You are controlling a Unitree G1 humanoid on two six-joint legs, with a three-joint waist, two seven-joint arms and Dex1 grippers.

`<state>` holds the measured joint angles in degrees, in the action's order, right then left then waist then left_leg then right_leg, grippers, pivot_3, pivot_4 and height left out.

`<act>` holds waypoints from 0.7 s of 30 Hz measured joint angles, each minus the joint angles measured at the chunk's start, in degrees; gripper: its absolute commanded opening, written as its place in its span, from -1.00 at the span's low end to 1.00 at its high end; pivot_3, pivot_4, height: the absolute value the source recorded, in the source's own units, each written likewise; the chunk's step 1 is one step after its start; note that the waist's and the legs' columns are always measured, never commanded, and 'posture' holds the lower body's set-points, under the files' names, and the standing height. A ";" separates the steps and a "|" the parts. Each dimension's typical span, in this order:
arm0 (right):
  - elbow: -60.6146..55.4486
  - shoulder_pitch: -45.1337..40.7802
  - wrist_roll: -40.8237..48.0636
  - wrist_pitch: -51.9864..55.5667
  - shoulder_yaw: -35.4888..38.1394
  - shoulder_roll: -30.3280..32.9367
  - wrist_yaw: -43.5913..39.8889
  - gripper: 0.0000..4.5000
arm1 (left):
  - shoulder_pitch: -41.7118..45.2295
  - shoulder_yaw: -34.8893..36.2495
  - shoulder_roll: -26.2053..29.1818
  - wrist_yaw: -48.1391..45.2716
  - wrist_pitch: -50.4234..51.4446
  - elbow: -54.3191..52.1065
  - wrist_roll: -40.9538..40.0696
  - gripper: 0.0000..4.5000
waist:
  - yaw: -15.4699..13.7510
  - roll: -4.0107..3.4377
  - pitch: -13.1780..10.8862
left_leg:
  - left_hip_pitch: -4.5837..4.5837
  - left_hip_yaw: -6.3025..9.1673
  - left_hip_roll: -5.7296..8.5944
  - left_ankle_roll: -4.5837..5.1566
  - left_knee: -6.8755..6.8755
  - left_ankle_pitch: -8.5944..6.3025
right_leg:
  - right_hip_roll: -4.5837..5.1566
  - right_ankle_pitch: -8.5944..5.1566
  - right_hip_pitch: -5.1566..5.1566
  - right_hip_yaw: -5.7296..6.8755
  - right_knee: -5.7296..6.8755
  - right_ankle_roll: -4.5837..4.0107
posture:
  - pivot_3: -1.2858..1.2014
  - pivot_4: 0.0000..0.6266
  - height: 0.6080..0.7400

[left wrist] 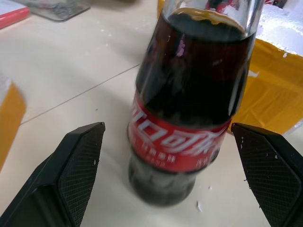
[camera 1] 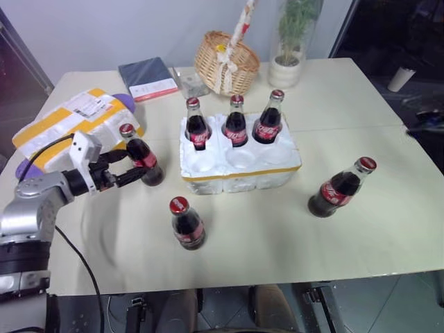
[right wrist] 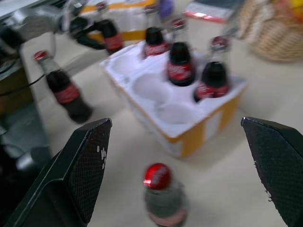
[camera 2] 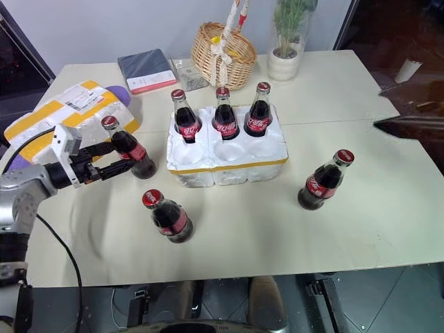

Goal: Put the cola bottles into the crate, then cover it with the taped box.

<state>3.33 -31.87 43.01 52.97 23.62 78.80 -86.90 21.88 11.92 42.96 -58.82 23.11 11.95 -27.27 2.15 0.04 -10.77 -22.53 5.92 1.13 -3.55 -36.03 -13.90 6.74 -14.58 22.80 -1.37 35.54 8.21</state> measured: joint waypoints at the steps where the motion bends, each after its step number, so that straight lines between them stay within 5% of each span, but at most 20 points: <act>1: -1.43 0.17 0.75 0.72 0.12 -0.44 0.60 1.00 | 0.58 -0.32 -0.42 -0.15 -0.08 0.48 0.37 0.99 | 0.00 0.00 0.00 | 0.00 0.00 0.00 0.00 -0.02 0.00 | 0.00 0.01 0.01 0.00 0.03 0.02 | 0.03 -0.52 1.00; 6: -5.16 0.46 3.58 3.04 1.60 -1.75 3.88 1.00 | 1.56 -1.77 -1.51 -0.93 -1.32 2.08 1.35 0.99 | 0.12 0.01 0.00 | 0.01 0.01 0.00 0.00 -0.06 0.00 | 0.00 0.01 0.05 0.00 0.18 0.02 | 0.03 -0.52 1.00; 11: -5.83 0.79 5.44 3.78 2.13 -2.39 5.96 1.00 | 2.51 -1.94 -1.80 -1.30 -1.61 3.28 1.62 0.24 | 0.04 0.02 -0.01 | 0.01 0.00 0.00 0.00 -0.11 0.00 | 0.00 0.01 0.07 -0.01 0.25 0.02 | 0.03 -0.52 1.00; 21: -5.96 3.77 5.65 3.55 4.37 -3.09 7.46 1.00 | 4.34 -1.98 1.25 -5.63 5.74 1.75 -0.98 0.24 | 0.15 0.29 -0.18 | -0.12 0.02 0.00 0.01 -0.10 0.01 | -0.01 -0.01 0.34 -0.01 0.54 0.02 | 0.03 -0.52 1.00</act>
<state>-2.63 -28.10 48.66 56.51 27.99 75.70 -79.44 26.22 9.94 44.21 -64.45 28.85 13.71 -28.25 2.30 0.33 -10.95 -22.64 5.94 1.13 -3.55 -36.13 -13.89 6.73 -14.59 23.14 -1.38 36.08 8.23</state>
